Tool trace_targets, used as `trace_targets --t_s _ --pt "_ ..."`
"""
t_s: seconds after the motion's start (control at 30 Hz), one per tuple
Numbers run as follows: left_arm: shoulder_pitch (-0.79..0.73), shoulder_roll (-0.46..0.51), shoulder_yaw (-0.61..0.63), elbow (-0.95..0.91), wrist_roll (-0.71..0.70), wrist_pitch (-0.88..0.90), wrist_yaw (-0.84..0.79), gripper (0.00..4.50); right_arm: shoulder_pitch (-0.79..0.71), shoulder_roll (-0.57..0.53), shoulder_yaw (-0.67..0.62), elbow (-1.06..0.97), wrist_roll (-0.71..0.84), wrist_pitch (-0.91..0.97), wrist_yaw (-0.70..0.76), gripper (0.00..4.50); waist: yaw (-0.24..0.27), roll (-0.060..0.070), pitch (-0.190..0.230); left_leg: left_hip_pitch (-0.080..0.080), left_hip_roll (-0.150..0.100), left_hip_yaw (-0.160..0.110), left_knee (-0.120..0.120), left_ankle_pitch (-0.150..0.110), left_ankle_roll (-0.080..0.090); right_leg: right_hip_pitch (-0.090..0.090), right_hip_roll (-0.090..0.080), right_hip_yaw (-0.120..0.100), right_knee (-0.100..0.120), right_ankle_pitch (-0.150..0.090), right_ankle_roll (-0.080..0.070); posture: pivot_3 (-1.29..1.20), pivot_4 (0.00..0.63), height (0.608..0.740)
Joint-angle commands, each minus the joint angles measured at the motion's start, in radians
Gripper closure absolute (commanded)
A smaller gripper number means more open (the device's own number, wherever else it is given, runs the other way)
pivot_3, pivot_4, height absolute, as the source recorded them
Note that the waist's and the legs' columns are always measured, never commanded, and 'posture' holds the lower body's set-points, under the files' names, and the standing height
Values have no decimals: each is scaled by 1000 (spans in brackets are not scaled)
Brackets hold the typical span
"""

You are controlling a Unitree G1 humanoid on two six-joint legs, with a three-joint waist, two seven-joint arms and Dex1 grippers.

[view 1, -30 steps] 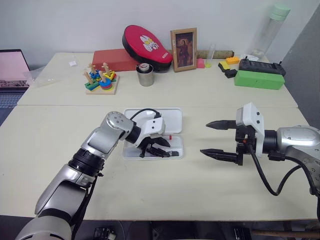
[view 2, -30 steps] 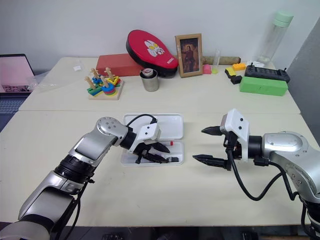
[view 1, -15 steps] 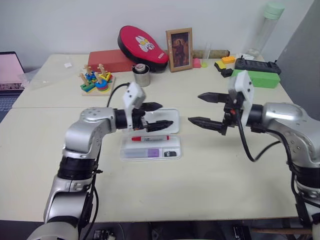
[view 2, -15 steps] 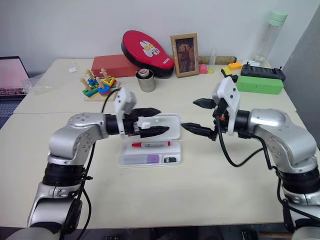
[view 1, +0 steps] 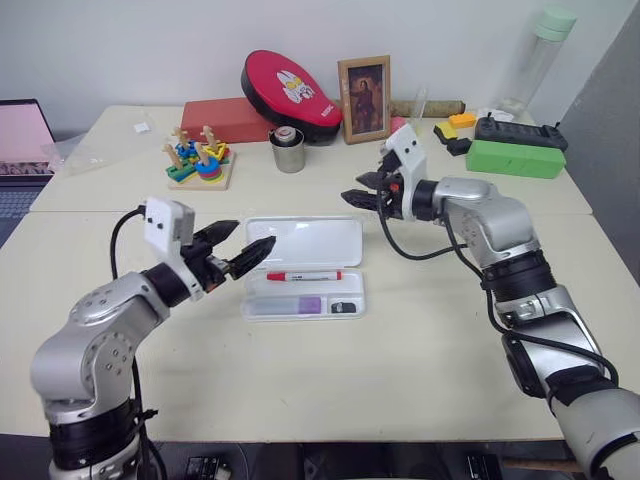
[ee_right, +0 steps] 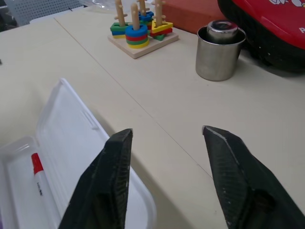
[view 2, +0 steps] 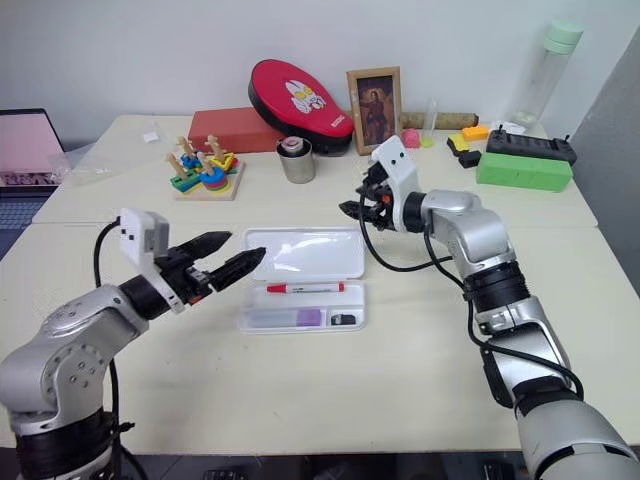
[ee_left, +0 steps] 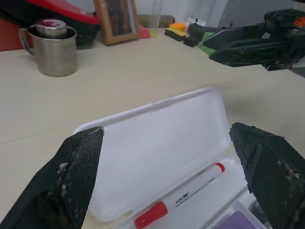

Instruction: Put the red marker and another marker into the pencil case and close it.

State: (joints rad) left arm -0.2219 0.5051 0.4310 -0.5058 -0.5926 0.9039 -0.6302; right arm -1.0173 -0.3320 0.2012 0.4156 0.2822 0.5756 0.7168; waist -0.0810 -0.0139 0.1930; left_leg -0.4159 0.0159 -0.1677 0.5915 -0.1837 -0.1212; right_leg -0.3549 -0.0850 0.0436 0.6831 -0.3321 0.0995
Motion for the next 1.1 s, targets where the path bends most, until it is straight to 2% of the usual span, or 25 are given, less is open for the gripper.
trace_targets --t_s 0.03,0.2,0.23,0.63,1.1 --pt "23 14 52 -89 -34 -40 46 0 -58 29 13 80 -68 -86 5 3185 -2 0 0 0 0 0 0 0 0 0 0 0 0 0 0 0 150 740" --pt "58 30 53 -124 -61 -47 72 0 -85 65 20 184 -123 -155 20 4369 -5 0 0 0 0 0 0 0 0 0 0 0 0 0 0 0 150 740" --pt "62 35 55 -129 -69 -46 77 0 -90 72 21 202 -132 -165 24 4484 -5 0 0 0 0 0 0 0 0 0 0 0 0 0 0 0 150 740" --pt "71 64 52 -163 -149 -47 135 0 -103 104 56 317 -230 -256 137 4484 -6 0 0 0 0 0 0 0 0 0 0 0 0 0 0 0 150 740" --pt "84 97 31 -159 -177 -68 156 0 -49 69 64 172 -209 -278 366 4484 -6 0 0 0 0 0 -1 0 0 0 0 0 0 0 0 0 150 740"
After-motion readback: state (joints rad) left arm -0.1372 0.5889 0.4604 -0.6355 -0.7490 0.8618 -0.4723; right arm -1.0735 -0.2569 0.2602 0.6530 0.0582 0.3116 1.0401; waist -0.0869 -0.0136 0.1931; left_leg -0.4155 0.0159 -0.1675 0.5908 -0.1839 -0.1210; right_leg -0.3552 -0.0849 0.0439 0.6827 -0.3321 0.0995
